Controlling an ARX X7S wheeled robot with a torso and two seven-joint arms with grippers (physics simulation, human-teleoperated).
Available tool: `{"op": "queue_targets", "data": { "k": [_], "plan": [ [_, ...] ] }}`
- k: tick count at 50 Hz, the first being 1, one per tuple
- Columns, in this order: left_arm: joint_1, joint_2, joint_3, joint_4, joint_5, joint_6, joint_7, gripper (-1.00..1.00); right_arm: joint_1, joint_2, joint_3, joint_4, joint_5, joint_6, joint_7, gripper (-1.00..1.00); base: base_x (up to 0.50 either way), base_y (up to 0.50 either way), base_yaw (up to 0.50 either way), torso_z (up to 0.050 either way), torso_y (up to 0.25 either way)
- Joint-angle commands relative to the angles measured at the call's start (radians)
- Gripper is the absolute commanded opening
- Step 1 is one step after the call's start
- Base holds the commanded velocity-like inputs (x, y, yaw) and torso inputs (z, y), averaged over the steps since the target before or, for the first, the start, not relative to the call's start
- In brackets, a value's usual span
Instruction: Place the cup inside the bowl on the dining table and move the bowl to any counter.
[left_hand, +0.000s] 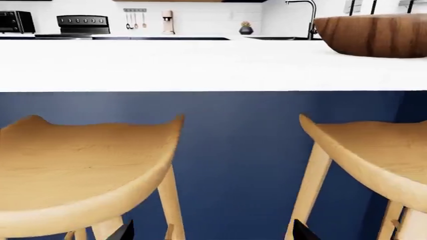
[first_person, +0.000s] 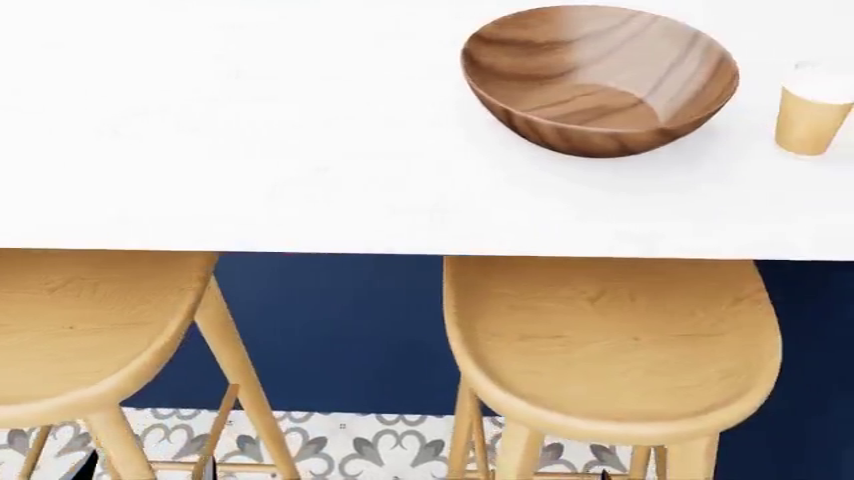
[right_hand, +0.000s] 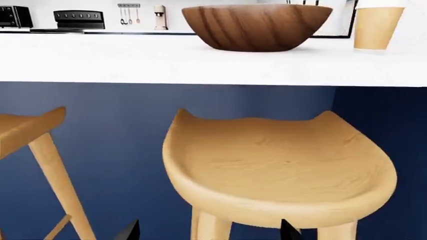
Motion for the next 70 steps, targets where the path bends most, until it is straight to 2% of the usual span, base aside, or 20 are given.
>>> {"op": "queue_targets", "data": {
  "k": [1, 23, 46, 53, 56, 70],
  "plan": [
    [0.0, -0.004, -0.003, -0.001, -0.012, 0.005, 0.001, 1.0, 0.001, 0.002, -0.002, 0.002, 0.003, 0.0, 0.003, 1.0, 0.0, -0.5, 0.0, 0.0, 0.0],
    [-0.001, -0.01, -0.001, 0.001, -0.02, 0.004, -0.003, 1.0, 0.003, 0.006, -0.008, 0.002, 0.006, -0.005, 0.007, 1.0, 0.0, -0.49, 0.0, 0.0, 0.0],
    [-0.001, -0.015, 0.004, 0.003, -0.003, 0.003, -0.029, 1.0, 0.003, 0.011, -0.015, -0.003, 0.004, -0.006, 0.016, 1.0, 0.0, -0.04, 0.0, 0.0, 0.0],
    [-0.002, -0.007, -0.014, -0.003, -0.041, 0.002, -0.029, 1.0, 0.005, 0.015, -0.019, -0.005, -0.003, -0.001, 0.023, 1.0, 0.0, 0.0, 0.0, 0.0, 0.0],
    [0.0, -0.016, -0.002, 0.0, 0.016, 0.039, -0.041, 1.0, 0.006, 0.015, -0.02, -0.007, -0.005, 0.0, 0.025, 1.0, 0.0, 0.0, 0.0, 0.0, 0.0],
    [-0.003, -0.018, 0.003, 0.005, 0.034, 0.041, -0.058, 1.0, 0.004, 0.019, -0.023, -0.01, -0.007, -0.003, 0.032, 1.0, 0.0, 0.0, 0.0, 0.048, 0.0]
  ]
}}
